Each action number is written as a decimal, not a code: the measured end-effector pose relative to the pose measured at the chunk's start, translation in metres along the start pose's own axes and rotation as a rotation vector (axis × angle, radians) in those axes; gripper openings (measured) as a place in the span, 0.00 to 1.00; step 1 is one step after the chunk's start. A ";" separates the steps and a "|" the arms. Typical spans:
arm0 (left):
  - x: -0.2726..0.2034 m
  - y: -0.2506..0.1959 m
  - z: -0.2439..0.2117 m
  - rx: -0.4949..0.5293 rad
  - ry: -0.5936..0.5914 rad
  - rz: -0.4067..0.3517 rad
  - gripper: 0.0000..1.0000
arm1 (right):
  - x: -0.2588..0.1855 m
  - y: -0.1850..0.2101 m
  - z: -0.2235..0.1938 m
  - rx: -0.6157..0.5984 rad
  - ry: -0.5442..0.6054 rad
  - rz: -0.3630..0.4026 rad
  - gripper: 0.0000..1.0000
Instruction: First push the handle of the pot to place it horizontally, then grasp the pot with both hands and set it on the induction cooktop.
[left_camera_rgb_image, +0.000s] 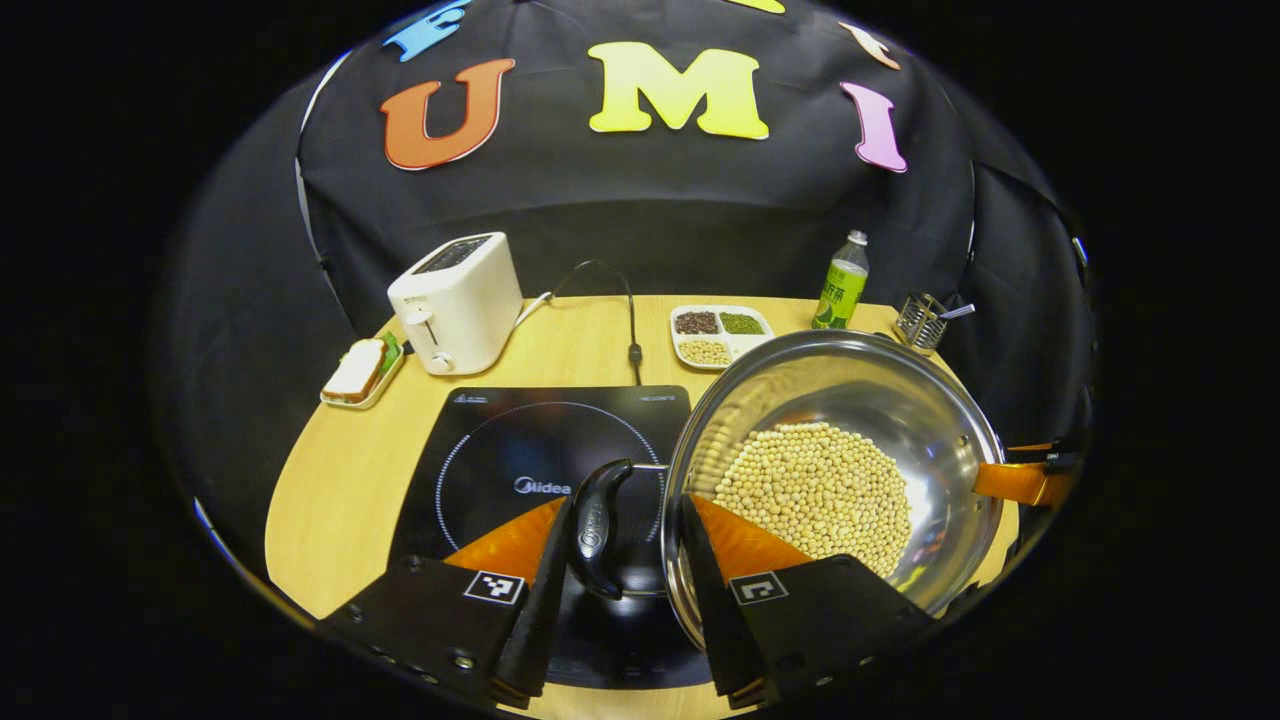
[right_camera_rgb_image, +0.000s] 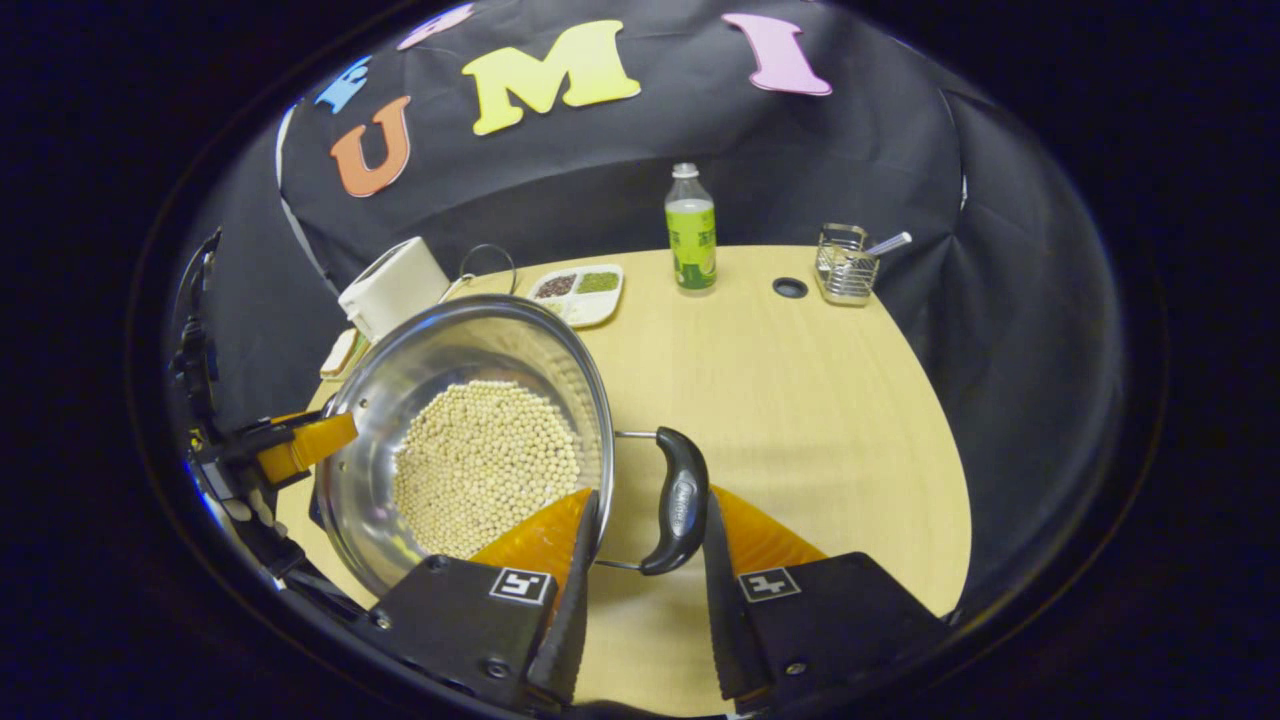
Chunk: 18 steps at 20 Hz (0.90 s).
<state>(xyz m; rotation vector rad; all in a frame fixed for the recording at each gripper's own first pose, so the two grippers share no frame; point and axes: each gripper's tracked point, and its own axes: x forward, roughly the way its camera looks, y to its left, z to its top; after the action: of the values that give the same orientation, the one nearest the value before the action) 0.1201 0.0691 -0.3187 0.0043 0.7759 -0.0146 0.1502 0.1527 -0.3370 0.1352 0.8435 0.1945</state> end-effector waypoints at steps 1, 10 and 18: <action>-0.001 0.008 0.000 -0.003 -0.002 0.006 0.60 | 0.001 0.009 0.000 -0.004 0.002 0.004 0.52; -0.010 0.091 -0.009 -0.038 0.008 0.073 0.60 | 0.020 0.093 0.001 -0.048 0.016 0.046 0.52; -0.002 0.153 -0.008 -0.042 0.024 0.117 0.60 | 0.048 0.155 0.004 -0.054 0.050 0.075 0.53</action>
<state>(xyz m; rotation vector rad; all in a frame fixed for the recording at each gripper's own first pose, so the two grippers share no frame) 0.1151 0.2226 -0.3236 0.0100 0.7984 0.1128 0.1665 0.3141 -0.3388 0.1119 0.8824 0.2916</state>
